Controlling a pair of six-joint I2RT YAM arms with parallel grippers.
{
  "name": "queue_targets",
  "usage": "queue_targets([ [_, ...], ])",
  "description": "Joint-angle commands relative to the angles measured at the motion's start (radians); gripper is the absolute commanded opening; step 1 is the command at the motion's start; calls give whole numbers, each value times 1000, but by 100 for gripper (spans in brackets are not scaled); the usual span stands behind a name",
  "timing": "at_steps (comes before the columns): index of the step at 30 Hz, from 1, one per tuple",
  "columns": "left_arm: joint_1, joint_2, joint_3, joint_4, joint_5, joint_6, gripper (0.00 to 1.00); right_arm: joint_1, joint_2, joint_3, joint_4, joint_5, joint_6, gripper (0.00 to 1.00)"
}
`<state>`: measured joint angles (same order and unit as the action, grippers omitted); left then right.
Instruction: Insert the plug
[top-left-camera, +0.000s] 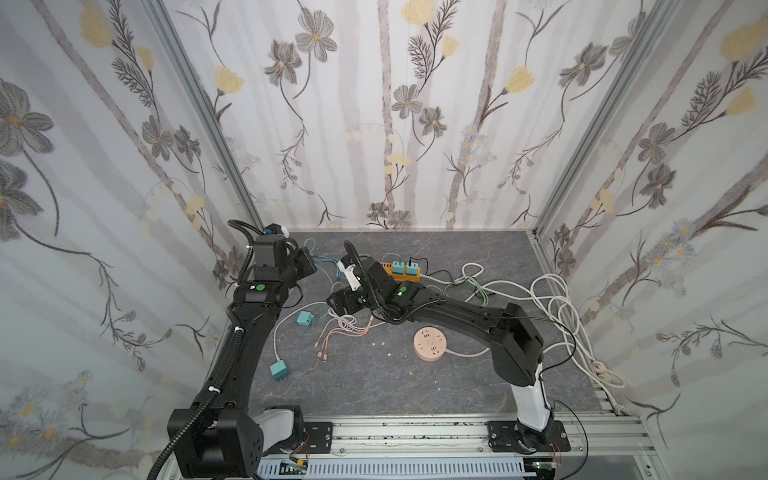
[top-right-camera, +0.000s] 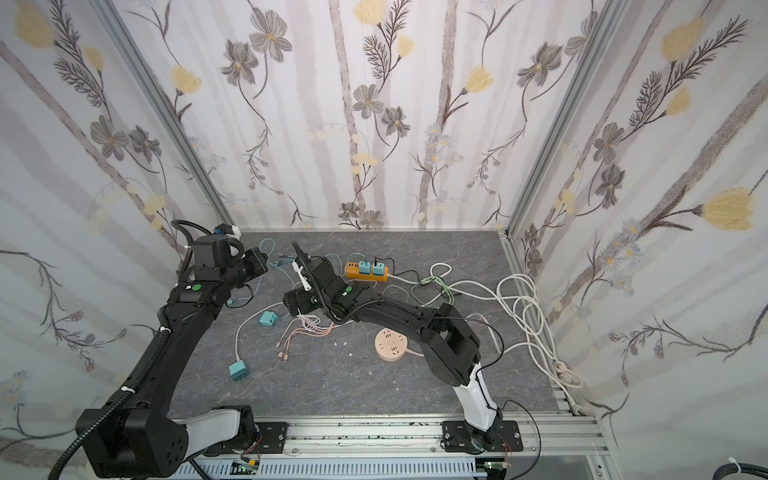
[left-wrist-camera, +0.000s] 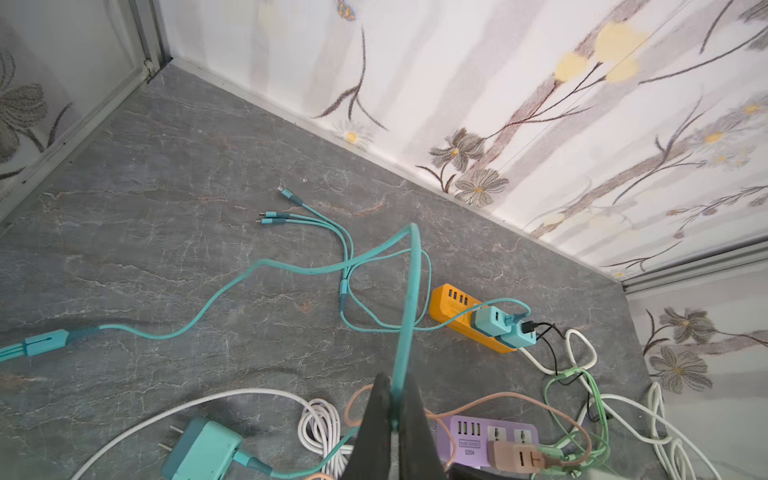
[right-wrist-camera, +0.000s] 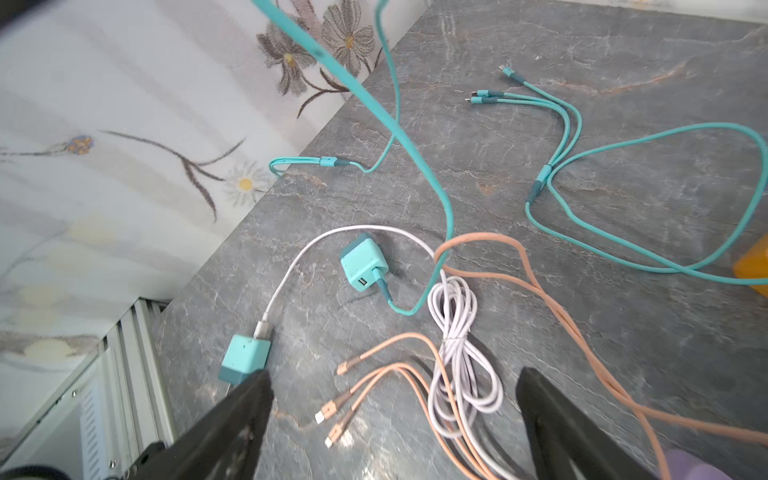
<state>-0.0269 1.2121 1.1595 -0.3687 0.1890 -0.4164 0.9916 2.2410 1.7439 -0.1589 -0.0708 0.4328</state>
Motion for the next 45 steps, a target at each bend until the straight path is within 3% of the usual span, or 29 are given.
queue_targets([
  [1,0,-17,68,-61,-17,-19,0,-11,47,58,59,21,38,91],
  [7,-1,-59,146,-130,45,-29,0,-53,49,54,132,-73,-10,90],
  [10,-1,-58,156,-154,54,-15,0,-87,14,29,138,-232,-221,86],
  [13,-1,-44,181,-185,71,-3,0,-122,-6,36,5,-256,-484,80],
  [15,-1,-43,185,-188,76,-1,0,-149,1,43,-59,-235,-578,73],
  [19,-1,-38,189,-194,80,-2,0,-185,32,56,-156,-342,-837,70],
  [21,-1,-37,191,-195,85,-4,0,-174,62,86,-207,-310,-992,71],
  [24,-1,-39,197,-204,82,-2,0,-165,127,176,-261,-244,-1118,70],
  [31,1,-37,204,-217,81,5,0,-133,304,405,-289,-100,-1229,62],
  [33,2,-35,205,-220,78,11,0,-133,326,429,-282,-108,-1229,56],
  [35,6,-33,204,-219,71,11,0,-133,322,428,-280,-151,-1233,39],
  [38,26,-32,203,-180,74,-24,0,-124,259,356,-225,-188,-1232,11],
  [39,30,-29,215,-164,77,-45,0,-118,227,311,-183,-189,-1238,6],
  [41,28,-18,269,-145,104,-88,0,-105,171,233,-110,-182,-1247,1],
  [45,-5,-30,345,-83,87,-147,0,-88,99,111,50,-120,-1233,0],
])
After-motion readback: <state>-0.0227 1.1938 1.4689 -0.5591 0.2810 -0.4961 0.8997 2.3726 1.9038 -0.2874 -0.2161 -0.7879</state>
